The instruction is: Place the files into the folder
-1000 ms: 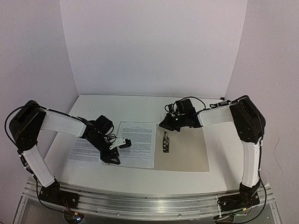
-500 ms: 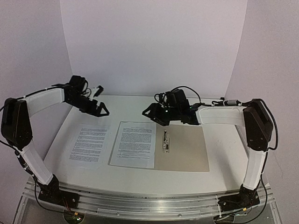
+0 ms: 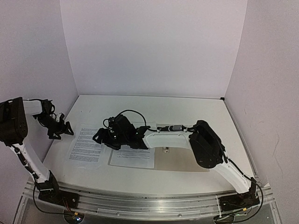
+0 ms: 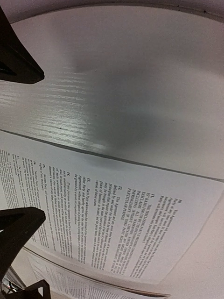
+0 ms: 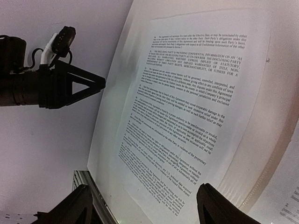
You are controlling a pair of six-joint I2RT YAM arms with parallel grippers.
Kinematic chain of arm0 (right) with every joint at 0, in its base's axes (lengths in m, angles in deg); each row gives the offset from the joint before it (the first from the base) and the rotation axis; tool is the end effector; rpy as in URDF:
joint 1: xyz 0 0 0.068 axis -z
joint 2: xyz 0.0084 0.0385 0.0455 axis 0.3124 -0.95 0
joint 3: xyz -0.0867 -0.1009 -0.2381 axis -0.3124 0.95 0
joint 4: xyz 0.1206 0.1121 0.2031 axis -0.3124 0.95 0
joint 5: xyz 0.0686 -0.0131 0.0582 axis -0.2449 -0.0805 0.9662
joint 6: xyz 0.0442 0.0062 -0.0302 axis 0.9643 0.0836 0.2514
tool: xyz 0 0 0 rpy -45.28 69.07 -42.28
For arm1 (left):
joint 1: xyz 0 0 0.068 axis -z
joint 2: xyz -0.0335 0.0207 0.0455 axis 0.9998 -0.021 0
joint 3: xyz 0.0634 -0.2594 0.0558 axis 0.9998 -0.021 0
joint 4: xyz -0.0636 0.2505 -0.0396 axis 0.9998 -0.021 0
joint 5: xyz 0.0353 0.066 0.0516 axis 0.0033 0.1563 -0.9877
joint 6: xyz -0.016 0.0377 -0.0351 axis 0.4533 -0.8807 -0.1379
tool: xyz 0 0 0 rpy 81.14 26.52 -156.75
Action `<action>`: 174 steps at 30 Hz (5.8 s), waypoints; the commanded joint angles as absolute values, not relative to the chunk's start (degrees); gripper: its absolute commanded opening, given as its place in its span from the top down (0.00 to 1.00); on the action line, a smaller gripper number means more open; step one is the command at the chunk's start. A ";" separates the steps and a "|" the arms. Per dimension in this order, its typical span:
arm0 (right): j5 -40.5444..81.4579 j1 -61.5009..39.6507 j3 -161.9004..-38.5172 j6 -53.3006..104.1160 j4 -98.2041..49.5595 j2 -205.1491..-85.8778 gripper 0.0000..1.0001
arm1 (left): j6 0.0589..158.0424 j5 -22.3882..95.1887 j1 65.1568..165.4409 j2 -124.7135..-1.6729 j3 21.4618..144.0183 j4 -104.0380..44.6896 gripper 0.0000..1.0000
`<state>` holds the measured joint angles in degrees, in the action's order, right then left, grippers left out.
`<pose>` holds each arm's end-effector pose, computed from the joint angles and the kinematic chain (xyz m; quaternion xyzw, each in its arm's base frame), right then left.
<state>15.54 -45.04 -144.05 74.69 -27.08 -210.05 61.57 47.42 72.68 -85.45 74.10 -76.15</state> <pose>0.2614 0.5225 0.1640 -0.0652 0.8359 0.4802 0.2578 0.3040 0.0756 0.1818 -0.0706 0.9785 -0.1447 0.1288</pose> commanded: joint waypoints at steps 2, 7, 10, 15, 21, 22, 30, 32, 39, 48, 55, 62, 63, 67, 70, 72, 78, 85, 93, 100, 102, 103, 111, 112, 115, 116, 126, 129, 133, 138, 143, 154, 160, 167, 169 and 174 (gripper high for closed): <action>5.68 -46.76 -150.45 79.26 -21.23 -213.07 0.23 | 56.77 49.76 72.67 -86.11 68.80 -73.58 0.12; -1.36 -47.60 -152.18 78.44 -13.96 -214.45 0.25 | 55.40 51.72 72.98 -87.95 68.26 -74.25 0.21; -0.36 -47.82 -156.81 78.70 -12.22 -218.23 0.25 | 54.85 52.60 73.06 -89.17 68.61 -74.77 0.27; 1.71 -47.84 -161.06 79.66 -11.42 -222.99 0.26 | 54.32 53.56 73.41 -91.07 69.18 -75.45 0.32; -1.53 -47.81 -158.74 77.98 -10.56 -221.38 0.26 | 54.61 53.26 73.76 -92.20 70.10 -75.58 0.37; -1.05 -47.84 -158.96 77.64 -10.51 -221.71 0.26 | 54.75 53.13 73.77 -92.27 70.32 -75.51 0.38; 9.48 -47.17 -164.34 81.06 -13.35 -229.08 0.25 | 54.71 54.42 76.03 -94.10 72.00 -75.38 0.42; 11.01 -46.74 -163.95 81.91 -15.22 -229.24 0.26 | 55.29 56.00 76.48 -94.85 72.90 -75.37 0.44; 10.66 -46.10 -159.89 81.94 -18.22 -226.42 0.26 | 55.45 60.67 76.48 -93.79 73.09 -76.11 0.60; 14.10 -45.76 -158.95 83.10 -23.20 -226.42 0.46 | 55.46 61.43 76.42 -92.73 73.56 -76.50 0.77; 14.22 -45.25 -155.00 82.31 -28.11 -222.61 0.77 | 55.49 60.22 76.49 -92.90 73.13 -76.43 0.76; 14.57 -44.89 -155.97 77.95 -30.08 -217.92 0.90 | 55.47 60.18 76.49 -92.36 76.31 -77.02 0.74; 14.55 -44.83 -155.93 77.00 -30.17 -216.84 0.90 | 55.49 60.15 76.49 -92.29 77.17 -77.14 0.74; 13.98 -44.65 -153.15 73.82 -30.19 -211.65 0.90 | 55.78 60.07 76.45 -92.18 81.19 -77.22 0.73; 13.61 -44.03 -148.24 72.35 -30.19 -206.65 0.93 | 56.04 60.15 76.48 -92.50 84.36 -77.40 0.72; 14.16 -43.07 -144.56 72.06 -30.35 -203.53 0.93 | 56.12 60.16 76.49 -92.85 86.23 -77.55 0.72; 19.55 -38.45 -131.74 70.60 -30.37 -192.07 0.94 | 56.32 59.99 77.46 -92.88 88.56 -77.70 0.71; 26.89 -28.78 -110.21 66.46 -30.04 -170.06 0.93 | 55.16 57.67 88.55 -89.81 87.89 -75.35 0.66; 33.80 -14.07 -87.68 64.12 -23.34 -146.94 0.92 | 55.63 53.93 104.99 -91.32 89.16 -72.95 0.65; 36.67 -1.61 -78.72 55.04 -7.17 -139.42 0.92 | 56.04 53.20 116.98 -96.84 91.81 -71.37 0.64; 37.45 0.90 -77.51 51.81 -4.32 -140.19 0.91 | 55.90 53.17 119.28 -98.69 92.80 -71.24 0.63; 37.68 2.04 -76.97 50.43 -3.22 -140.65 0.91 | 55.82 53.23 120.26 -99.59 93.29 -71.21 0.63; 42.01 5.57 -75.69 43.35 -1.74 -147.69 0.91 | 55.08 53.71 124.44 -103.57 95.16 -70.16 0.60; 42.65 5.64 -75.80 42.98 -1.78 -148.31 0.91 | 55.12 53.90 124.55 -103.96 95.29 -70.21 0.60; 45.59 6.08 -76.23 41.70 -1.94 -149.39 0.91 | 54.89 54.04 124.58 -104.81 95.30 -70.43 0.60; 46.79 6.35 -76.41 41.45 -1.99 -149.71 0.91 | 54.78 53.88 124.58 -104.98 95.19 -70.45 0.60; 54.27 8.00 -76.83 43.23 -4.12 -152.21 0.91 | 55.86 54.22 124.63 -106.18 94.10 -69.56 0.60; 56.00 7.97 -74.36 45.68 -8.78 -152.94 0.91 | 55.80 54.04 124.57 -106.21 94.20 -69.49 0.60; 57.70 7.93 -71.59 50.27 -15.84 -153.50 0.91 | 55.69 53.87 124.57 -106.11 94.22 -69.48 0.60; 55.69 7.93 -68.89 53.32 -20.30 -153.82 0.91 | 55.76 53.87 124.58 -106.00 93.59 -69.31 0.60; 55.87 7.96 -67.71 54.79 -23.58 -155.10 0.91 | 55.77 53.83 124.60 -106.10 93.63 -69.14 0.59; 56.57 7.98 -65.19 59.24 -31.70 -156.81 0.91 | 56.39 53.89 124.57 -105.96 92.49 -68.60 0.59; 56.48 7.93 -65.37 58.92 -32.65 -158.80 0.92 | 56.13 53.53 124.57 -105.82 92.40 -68.59 0.59; 57.01 7.80 -64.94 59.44 -34.34 -161.60 0.92 | 56.35 53.69 124.60 -106.00 92.42 -68.52 0.59; 57.02 7.68 -64.77 59.80 -34.89 -161.70 0.91 | 56.31 53.63 124.58 -106.00 92.40 -68.53 0.59; 58.52 7.29 -63.88 62.50 -38.85 -162.31 0.91 | 56.15 53.62 124.57 -106.10 92.31 -68.43 0.59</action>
